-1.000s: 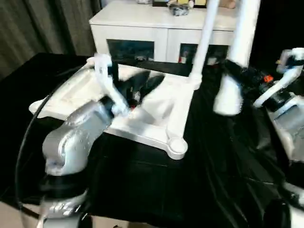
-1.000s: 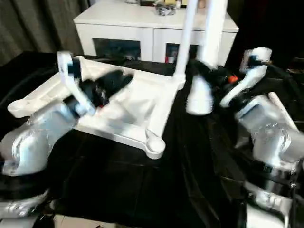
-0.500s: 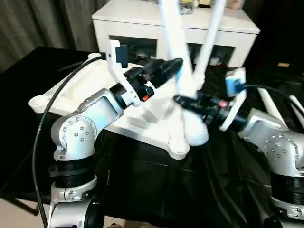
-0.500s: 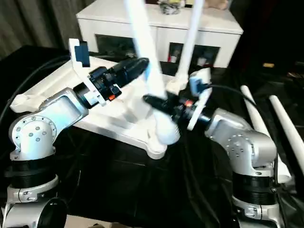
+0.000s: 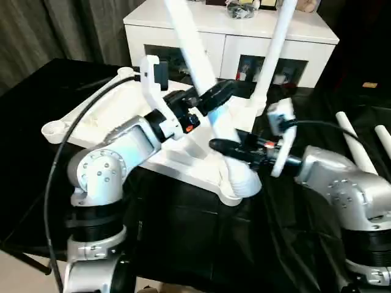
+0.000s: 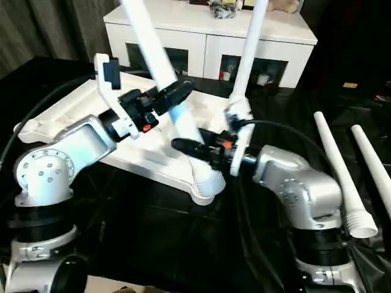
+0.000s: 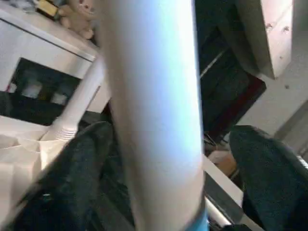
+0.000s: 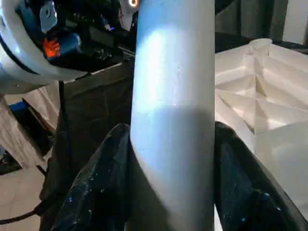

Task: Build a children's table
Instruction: Pick table leg

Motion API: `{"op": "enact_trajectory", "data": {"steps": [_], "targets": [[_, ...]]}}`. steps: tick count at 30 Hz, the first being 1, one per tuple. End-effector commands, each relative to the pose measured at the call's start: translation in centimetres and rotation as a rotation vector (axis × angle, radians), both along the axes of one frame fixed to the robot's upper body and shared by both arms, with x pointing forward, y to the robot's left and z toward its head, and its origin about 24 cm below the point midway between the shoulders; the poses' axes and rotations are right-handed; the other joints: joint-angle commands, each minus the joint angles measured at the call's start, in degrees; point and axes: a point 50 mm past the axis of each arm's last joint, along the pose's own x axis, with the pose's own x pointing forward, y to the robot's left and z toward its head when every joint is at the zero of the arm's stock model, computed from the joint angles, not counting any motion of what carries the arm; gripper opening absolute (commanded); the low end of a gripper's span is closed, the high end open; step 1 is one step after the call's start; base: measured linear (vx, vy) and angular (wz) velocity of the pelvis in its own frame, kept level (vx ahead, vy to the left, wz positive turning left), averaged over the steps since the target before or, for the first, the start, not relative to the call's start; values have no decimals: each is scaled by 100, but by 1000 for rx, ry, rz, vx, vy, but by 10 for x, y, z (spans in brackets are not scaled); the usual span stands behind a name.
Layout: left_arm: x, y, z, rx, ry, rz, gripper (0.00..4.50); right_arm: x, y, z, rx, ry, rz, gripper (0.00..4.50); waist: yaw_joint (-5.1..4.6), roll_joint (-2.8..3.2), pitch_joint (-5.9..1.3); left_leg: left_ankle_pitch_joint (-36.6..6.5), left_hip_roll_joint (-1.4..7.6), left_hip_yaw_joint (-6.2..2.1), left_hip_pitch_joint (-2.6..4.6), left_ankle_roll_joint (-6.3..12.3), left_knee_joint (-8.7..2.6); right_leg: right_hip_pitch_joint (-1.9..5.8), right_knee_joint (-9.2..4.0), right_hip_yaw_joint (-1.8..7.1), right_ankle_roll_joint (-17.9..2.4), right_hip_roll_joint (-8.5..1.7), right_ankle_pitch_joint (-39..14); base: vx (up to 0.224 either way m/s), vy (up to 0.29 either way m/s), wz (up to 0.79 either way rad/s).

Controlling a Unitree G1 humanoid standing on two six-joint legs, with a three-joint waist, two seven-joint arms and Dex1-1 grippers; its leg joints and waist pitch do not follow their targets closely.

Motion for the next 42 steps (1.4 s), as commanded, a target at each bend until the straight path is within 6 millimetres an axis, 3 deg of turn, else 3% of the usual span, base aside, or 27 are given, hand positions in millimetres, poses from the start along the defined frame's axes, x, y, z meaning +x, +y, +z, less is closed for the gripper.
{"op": "enact_trajectory", "data": {"steps": [1, 3, 5, 8, 19, 27, 33, 36, 42], "targets": [[-1, -1, 5, -32, -7, -23, 411, -3, 2, 10, 29, -45, 1, 182, -5, 17, -396, -908, 107, -27, 56, -101, -408, 283, -381, 163, -1024, -232, -1220, 0, 0, 0], [-3, -2, 9, -52, -28, -52, 369, -4, 2, 12, 50, -40, 10, 182, -5, 4, -404, -916, 116, -32, 59, -98, -413, 288, -368, 158, -1067, -224, -1104, 0, 0, 0], [-8, -3, 18, -92, -71, -118, 366, -6, 1, 17, 97, -27, 38, 182, -3, 60, -411, -918, 110, -29, 72, -97, -403, 285, -347, 158, -1142, -218, -938, 0, 0, 0], [-12, -3, 27, -130, -106, -162, 321, -5, -2, 25, 158, -13, 48, 182, -2, 59, -407, -982, 109, -25, 73, -78, -411, 296, -345, 152, -1259, -211, -837, 0, 0, 0], [-20, 0, 52, -197, -202, -253, 231, -3, -8, 48, 367, 42, 109, 182, 0, 60, -406, -888, 95, -19, 76, -120, -404, 298, -354, 145, -1157, -208, -1050, 0, 0, 0], [-24, -1, 54, -191, -202, -279, 170, -8, -4, 48, 347, 66, 138, 182, 9, 69, -406, -859, 94, -18, 74, -192, -409, 300, -357, 147, -1090, -208, -1053, 0, 0, 0], [-21, -3, 43, -132, -155, -264, 105, -12, -1, 47, 330, 78, 163, 182, 7, 59, -402, -928, 93, -18, 76, -229, -416, 297, -371, 146, -1030, -208, -1168, 0, 0, 0], [-19, -4, 38, -103, -133, -264, 83, -15, 2, 39, 262, 85, 180, 182, 13, 53, -402, -898, 95, -21, 67, -257, -418, 303, -370, 149, -946, -210, -1216, 0, 0, 0], [-22, -2, 32, -85, -127, -283, 39, -18, 4, 27, 162, 101, 185, 182, 14, 25, -400, -879, 95, -20, 61, -252, -414, 304, -369, 152, -981, -219, -1213, 0, 0, 0]]}}
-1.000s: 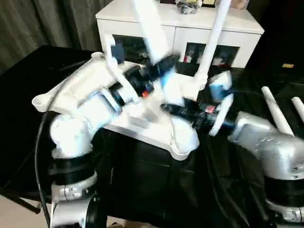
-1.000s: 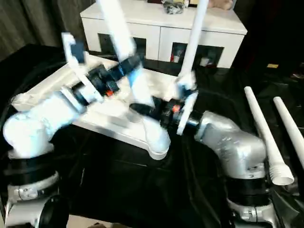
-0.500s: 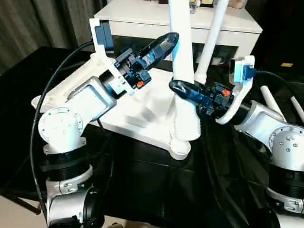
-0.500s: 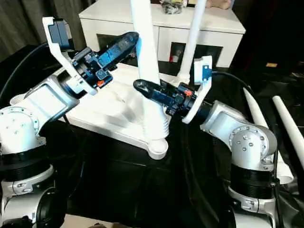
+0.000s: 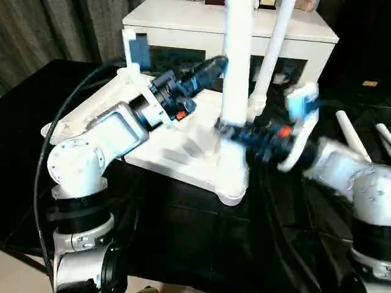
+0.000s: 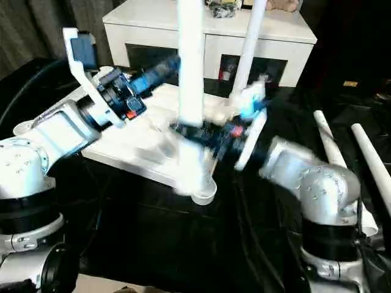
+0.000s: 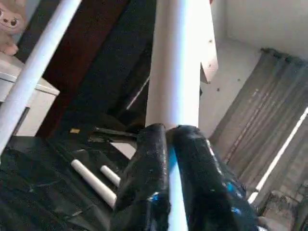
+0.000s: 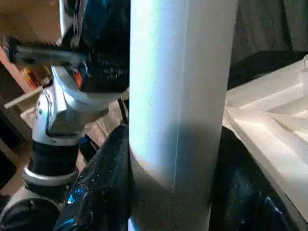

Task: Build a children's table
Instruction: Pick table leg

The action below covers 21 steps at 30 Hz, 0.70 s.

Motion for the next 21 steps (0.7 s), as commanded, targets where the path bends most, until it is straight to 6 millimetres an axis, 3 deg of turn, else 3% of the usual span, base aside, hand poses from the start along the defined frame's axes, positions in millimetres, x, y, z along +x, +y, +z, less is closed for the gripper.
{"op": "enact_trajectory", "data": {"steps": [1, 7, 9, 13, 21], "targets": [[-5, -7, -4, 43, -5, -50, 39, -5, 7, -1, -54, -24, 42, 182, 17, -14, -407, -864, 98, -22, 55, -246, -408, 305, -365, 153, -969, -226, -1217, 0, 0, 0], [-3, -1, -21, 154, 29, -14, 38, -4, 9, -10, -133, -48, 27, 181, 9, -9, -399, -936, 104, -24, 59, -259, -419, 286, -372, 157, -907, -224, -1333, 0, 0, 0], [-3, 0, -22, 139, 50, -14, 75, -3, 9, -11, -135, -53, 17, 181, 10, 21, -396, -989, 105, -23, 73, -275, -417, 272, -369, 160, -938, -223, -1339, 0, 0, 0], [-6, 2, -23, 108, 55, -39, 80, -1, 9, -12, -135, -58, 6, 181, 8, 8, -399, -972, 102, -22, 60, -262, -414, 286, -359, 159, -994, -222, -1234, 0, 0, 0], [-12, 2, -27, 81, 46, -97, 160, -1, 9, -14, -149, -70, 14, 180, 6, 0, -398, -972, 102, -14, 63, -226, -413, 283, -357, 164, -1016, -220, -1235, 0, 0, 0]]}}
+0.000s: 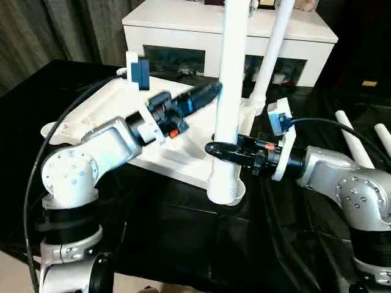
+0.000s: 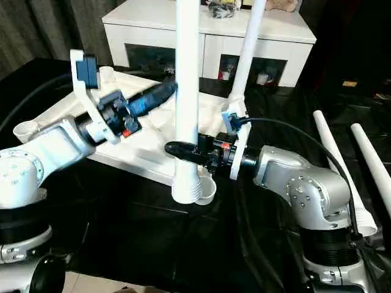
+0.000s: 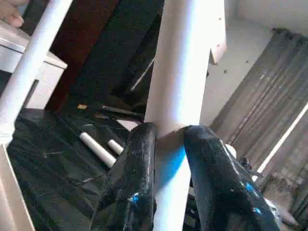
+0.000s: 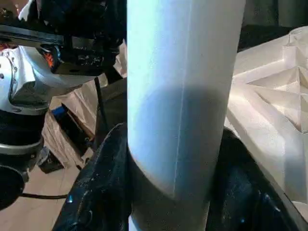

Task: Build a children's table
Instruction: Pick table leg

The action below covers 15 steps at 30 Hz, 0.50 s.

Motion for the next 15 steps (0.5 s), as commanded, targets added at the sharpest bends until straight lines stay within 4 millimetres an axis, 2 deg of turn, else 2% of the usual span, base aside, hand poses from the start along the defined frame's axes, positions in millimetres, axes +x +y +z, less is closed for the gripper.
{"op": "enact_trajectory", "data": {"steps": [1, 8, 11, 14, 15], "targets": [[-5, -8, 1, 7, -8, -65, 170, -1, 5, 4, 7, -31, 33, 180, 1, 2, -397, -992, 105, -13, 67, -226, -414, 280, -362, 162, -1018, -221, -1251, 0, 0, 0], [-8, -9, 3, 2, -31, -95, 237, -1, 3, 4, -1, -35, 39, 180, -1, 5, -395, -1053, 100, -17, 65, -228, -415, 286, -367, 161, -1000, -218, -1306, 0, 0, 0], [-11, -13, 2, 22, -43, -126, 246, -4, 4, 2, -17, -31, 60, 180, 0, 11, -395, -1051, 104, -19, 70, -229, -416, 282, -365, 161, -993, -215, -1309, 0, 0, 0], [-10, -16, -5, 107, -47, -114, 281, -7, 5, -2, -56, -30, 86, 180, -1, 30, -398, -1049, 112, -26, 72, -226, -419, 284, -359, 162, -988, -216, -1273, 0, 0, 0], [-7, -16, -9, 156, -53, -83, 281, -7, 4, -3, -79, -32, 93, 180, -1, 16, -394, -1069, 110, -23, 75, -222, -418, 281, -366, 161, -963, -213, -1307, 0, 0, 0]]}}
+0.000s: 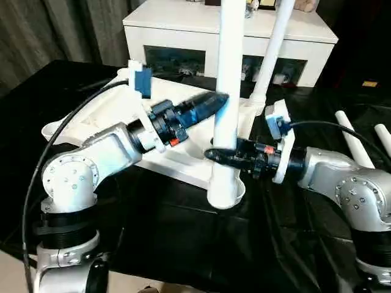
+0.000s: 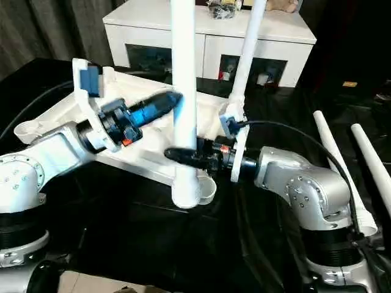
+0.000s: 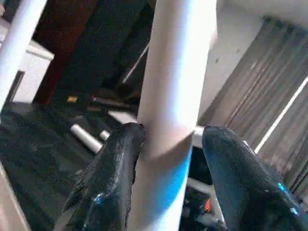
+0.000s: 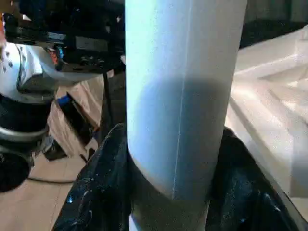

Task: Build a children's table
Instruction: Pick table leg

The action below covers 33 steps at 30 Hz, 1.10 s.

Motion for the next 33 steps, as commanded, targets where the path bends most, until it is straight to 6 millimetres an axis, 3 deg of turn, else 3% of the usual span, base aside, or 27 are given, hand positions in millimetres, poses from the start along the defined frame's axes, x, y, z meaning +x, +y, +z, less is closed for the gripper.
{"op": "enact_trajectory", "data": {"steps": [1, 6, 10, 16, 24, 33], "targets": [[-3, -10, -4, 77, -29, -23, 282, -4, 4, 0, -30, -28, 36, 180, 2, 16, -396, -1070, 113, -25, 71, -213, -420, 286, -378, 161, -946, -214, -1319, 0, 0, 0], [6, -5, -5, 90, -31, 54, 324, -3, 3, -1, -48, -37, 38, 180, 0, 5, -399, -990, 108, -20, 52, -221, -407, 298, -366, 169, -1011, -224, -1211, 0, 0, 0], [11, -1, -2, 55, -19, 88, 330, -1, 2, 0, -47, -44, 29, 180, -6, 9, -401, -1047, 103, -20, 57, -223, -402, 296, -361, 166, -1037, -224, -1270, 0, 0, 0], [13, 4, 1, 4, -15, 101, 284, 0, 0, -1, -54, -49, 30, 180, 0, 1, -399, -1095, 106, -20, 64, -204, -401, 288, -368, 165, -1065, -225, -1349, 0, 0, 0], [7, -4, 1, -18, -28, 8, 218, 3, 0, -2, -67, -57, 39, 180, 4, 8, -400, -1058, 105, -19, 59, -178, -399, 291, -357, 164, -1089, -223, -1284, 0, 0, 0], [12, 0, 2, -20, -40, 51, 181, 8, 2, 0, -84, -98, 17, 180, -3, 0, -398, -1114, 110, -19, 67, -175, -399, 285, -367, 163, -1080, -227, -1387, 0, 0, 0]]}}
